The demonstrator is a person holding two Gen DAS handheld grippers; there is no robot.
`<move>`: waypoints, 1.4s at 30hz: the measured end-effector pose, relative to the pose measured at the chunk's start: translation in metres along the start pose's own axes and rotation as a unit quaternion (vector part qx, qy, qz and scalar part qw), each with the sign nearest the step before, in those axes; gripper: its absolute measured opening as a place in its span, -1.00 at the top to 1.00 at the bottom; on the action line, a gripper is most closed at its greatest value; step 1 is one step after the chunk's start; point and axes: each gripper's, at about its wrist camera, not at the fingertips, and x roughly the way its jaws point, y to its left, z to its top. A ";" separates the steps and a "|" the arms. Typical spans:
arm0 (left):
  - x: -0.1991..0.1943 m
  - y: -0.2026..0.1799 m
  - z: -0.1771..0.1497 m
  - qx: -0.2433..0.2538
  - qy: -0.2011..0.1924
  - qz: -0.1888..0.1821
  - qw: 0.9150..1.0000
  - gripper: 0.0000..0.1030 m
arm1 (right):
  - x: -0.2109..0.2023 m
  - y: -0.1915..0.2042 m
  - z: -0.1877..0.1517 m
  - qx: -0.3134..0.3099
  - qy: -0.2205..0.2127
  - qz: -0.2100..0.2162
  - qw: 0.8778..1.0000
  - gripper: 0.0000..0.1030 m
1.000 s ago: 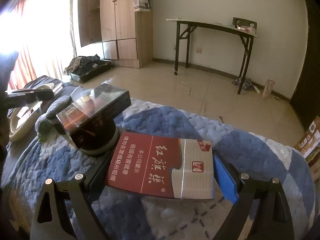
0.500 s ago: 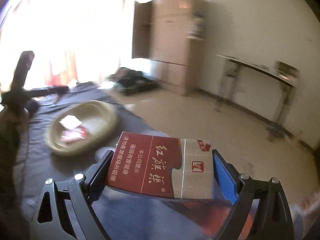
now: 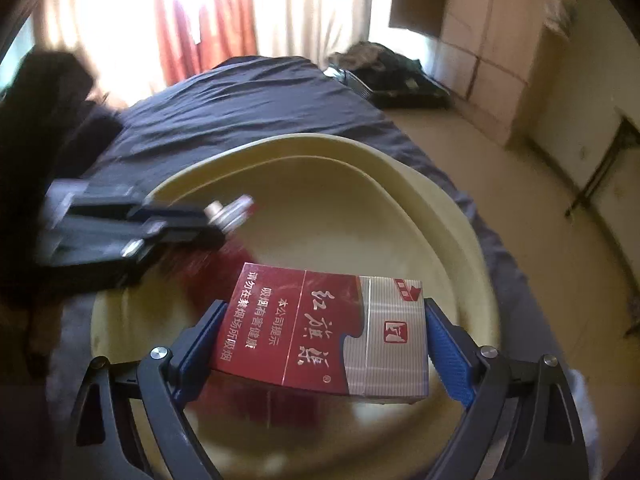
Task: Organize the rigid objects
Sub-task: 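Carry the cylinder and carton into the cream basin and open both tools, then grasp the white plush toy with the left tool while the right tool grasps the lantern-print carton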
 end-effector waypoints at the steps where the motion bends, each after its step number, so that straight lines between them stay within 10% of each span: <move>1: 0.001 0.003 0.000 -0.004 0.001 0.001 1.000 0.53 | 0.007 -0.003 0.004 0.004 0.002 0.001 1.000 -0.79; 8: -0.003 0.000 -0.001 0.001 -0.001 0.005 1.000 0.52 | 0.034 -0.012 0.012 0.008 0.022 -0.014 1.000 -0.79; 13: -0.014 0.003 0.000 -0.015 -0.021 0.018 1.000 -0.82 | -0.005 -0.010 0.000 0.041 -0.007 -0.012 0.999 -0.99; 16: -0.039 -0.011 0.002 -0.010 -0.049 -0.001 0.999 -1.00 | -0.068 -0.018 -0.021 0.048 -0.051 -0.047 0.996 -0.99; 26: -0.052 -0.187 -0.041 0.146 -0.037 -0.097 0.984 -1.00 | -0.281 -0.104 -0.212 0.157 -0.138 -0.211 0.955 -0.99; 32: -0.014 -0.259 -0.077 0.245 0.011 -0.103 0.964 -1.00 | -0.272 -0.133 -0.302 0.191 -0.089 -0.271 0.939 -0.99; 42: 0.037 -0.278 -0.098 0.272 0.044 -0.081 0.958 -1.00 | -0.231 -0.173 -0.314 0.218 -0.044 -0.259 0.940 -0.99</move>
